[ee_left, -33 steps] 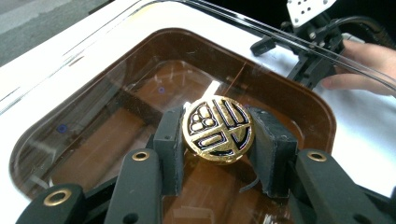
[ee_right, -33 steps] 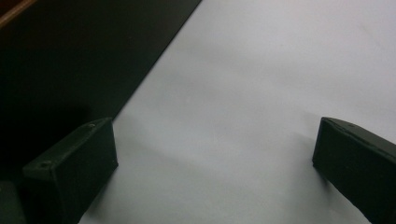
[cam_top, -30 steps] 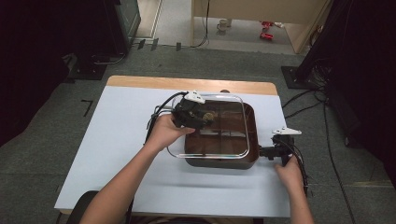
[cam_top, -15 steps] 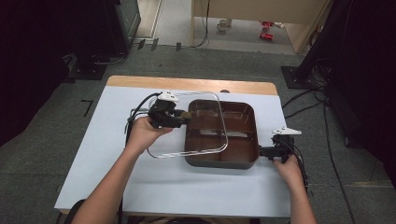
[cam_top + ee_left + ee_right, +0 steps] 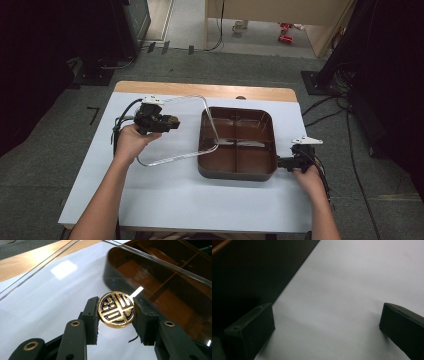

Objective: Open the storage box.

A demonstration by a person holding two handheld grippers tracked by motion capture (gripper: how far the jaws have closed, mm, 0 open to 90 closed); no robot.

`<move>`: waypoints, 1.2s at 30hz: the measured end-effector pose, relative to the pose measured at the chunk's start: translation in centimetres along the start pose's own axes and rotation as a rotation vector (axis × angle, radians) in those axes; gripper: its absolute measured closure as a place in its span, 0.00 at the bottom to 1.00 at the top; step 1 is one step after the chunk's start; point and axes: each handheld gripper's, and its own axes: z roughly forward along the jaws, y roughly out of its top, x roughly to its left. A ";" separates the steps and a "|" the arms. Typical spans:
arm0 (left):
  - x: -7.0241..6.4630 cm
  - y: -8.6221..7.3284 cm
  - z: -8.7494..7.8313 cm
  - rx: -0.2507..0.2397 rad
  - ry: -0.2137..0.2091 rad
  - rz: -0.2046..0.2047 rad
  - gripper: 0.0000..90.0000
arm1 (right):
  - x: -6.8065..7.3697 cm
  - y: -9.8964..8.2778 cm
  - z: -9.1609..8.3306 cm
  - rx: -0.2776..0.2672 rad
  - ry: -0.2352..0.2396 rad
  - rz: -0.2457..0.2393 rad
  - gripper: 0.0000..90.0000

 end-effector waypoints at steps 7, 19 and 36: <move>2.6 -1.2 -1.4 -0.007 0.051 -0.057 0.66 | 0.0 0.0 0.0 0.000 0.000 0.001 0.00; 6.8 -3.8 -2.4 -0.001 0.146 -0.146 0.66 | 0.0 0.0 0.0 0.000 0.000 0.000 0.00; 9.7 -6.8 0.8 0.069 0.212 -0.194 0.66 | 0.0 0.0 0.0 0.000 0.000 0.001 0.00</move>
